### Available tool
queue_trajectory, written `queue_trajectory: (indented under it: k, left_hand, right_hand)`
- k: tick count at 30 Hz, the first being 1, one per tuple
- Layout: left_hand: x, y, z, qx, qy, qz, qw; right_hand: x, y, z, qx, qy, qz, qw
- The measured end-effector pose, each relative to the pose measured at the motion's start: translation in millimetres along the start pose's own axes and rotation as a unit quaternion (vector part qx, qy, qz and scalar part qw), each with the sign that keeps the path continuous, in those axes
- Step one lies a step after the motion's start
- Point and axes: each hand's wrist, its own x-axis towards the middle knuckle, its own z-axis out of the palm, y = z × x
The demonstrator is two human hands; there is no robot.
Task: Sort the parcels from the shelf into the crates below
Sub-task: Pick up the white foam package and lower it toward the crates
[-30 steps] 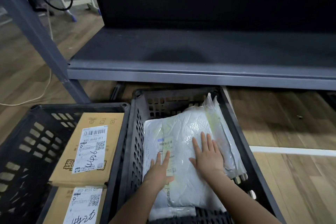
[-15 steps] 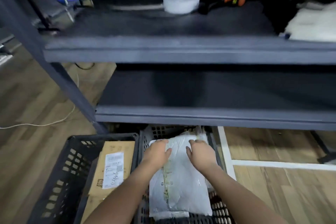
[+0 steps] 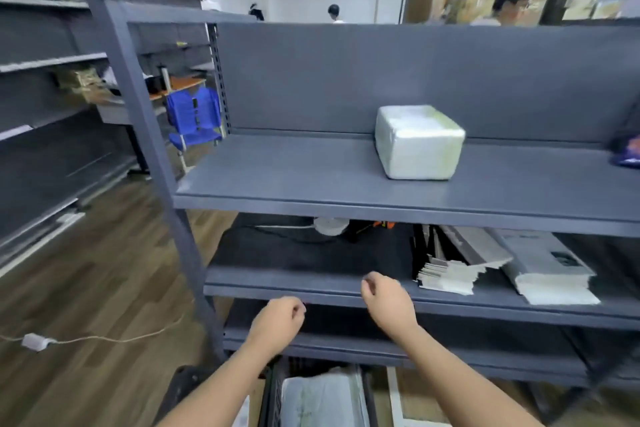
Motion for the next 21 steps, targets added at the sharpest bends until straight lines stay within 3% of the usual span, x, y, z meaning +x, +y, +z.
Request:
queue_trajectory:
  k: [8,21]
  left_hand:
    - [-27.1,119.7,-134.3,-0.033,0.089,0.068,0.993]
    - [109.5,214.6,-172.6,-0.046,0.073,0.095,0.992]
  right_hand:
    - [-8.7,-31.3,-164.6,0.043,0.104,0.021,0.993]
    - [93.4,4.4,-235.2,0.104,0.148,0.097,0.979]
